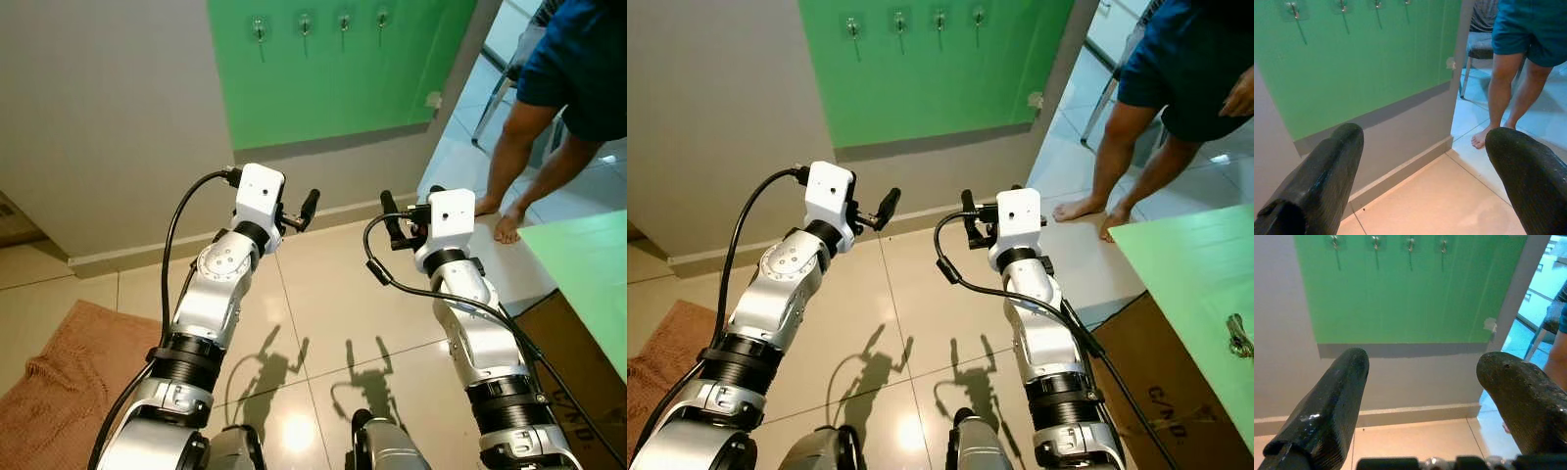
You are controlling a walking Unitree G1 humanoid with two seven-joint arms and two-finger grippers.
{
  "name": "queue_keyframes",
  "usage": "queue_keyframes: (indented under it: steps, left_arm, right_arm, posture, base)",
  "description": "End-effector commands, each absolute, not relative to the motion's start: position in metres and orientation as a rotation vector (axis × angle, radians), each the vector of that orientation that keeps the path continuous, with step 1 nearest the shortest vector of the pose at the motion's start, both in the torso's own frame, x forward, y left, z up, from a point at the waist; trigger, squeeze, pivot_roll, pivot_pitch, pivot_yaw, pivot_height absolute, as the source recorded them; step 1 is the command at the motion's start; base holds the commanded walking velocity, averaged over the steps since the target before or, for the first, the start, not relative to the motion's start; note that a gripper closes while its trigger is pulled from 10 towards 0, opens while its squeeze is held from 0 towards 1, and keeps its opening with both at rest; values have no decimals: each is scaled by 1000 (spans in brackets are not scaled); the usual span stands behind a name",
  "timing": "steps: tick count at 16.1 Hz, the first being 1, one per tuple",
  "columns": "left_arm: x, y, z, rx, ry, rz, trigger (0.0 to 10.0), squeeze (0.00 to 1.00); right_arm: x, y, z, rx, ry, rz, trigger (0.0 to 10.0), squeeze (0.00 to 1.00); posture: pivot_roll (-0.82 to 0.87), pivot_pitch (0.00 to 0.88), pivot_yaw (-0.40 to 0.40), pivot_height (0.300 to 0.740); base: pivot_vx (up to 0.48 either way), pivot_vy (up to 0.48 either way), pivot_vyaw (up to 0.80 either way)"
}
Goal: Hang keys on a hook
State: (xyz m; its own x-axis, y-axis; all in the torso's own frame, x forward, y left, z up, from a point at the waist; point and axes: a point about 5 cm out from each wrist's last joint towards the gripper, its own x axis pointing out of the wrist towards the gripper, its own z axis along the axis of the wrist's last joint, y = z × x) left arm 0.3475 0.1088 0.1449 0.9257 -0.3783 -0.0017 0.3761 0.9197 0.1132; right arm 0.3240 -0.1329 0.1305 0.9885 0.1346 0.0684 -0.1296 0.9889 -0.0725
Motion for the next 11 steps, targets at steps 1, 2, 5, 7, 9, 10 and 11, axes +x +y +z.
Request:
queue_keyframes:
  steps: [1,2,5,7,9,10,11]
  left_arm:
    - [348,105,150,129,-38,-409,10000,0]
    - [348,104,150,134,-37,-420,10000,0]
    - [348,103,149,137,-38,-434,10000,0]
    - [348,103,149,130,-37,-436,10000,0]
    - [348,103,149,129,-36,-439,10000,0]
    - [348,103,149,131,-33,-436,10000,0]
    - [348,103,149,130,-31,-434,10000,0]
  right_arm:
    - [325,-137,130,-51,-66,120,10000,0]
    - [325,-136,130,-53,-66,124,10000,0]
    - [324,-133,129,-49,-67,140,10000,0]
    - [324,-133,130,-44,-67,140,10000,0]
    - [324,-133,130,-41,-67,139,10000,0]
    - [324,-133,130,-40,-67,140,10000,0]
    - [324,-133,129,-37,-65,140,10000,0]
  posture:
    - [-97,132,10,723]
    - [-97,132,10,714]
    - [-99,134,12,702]
    - [-99,134,12,702]
    - [-99,134,12,702]
    - [-99,134,12,702]
    - [-99,134,12,702]
  base:
    - [0,0,-425]
    - [0,-424,-419]
    - [176,-405,-488]
    - [358,-307,-538]
    - [439,0,-553]
    - [439,0,-556]
    - [398,-266,-569]
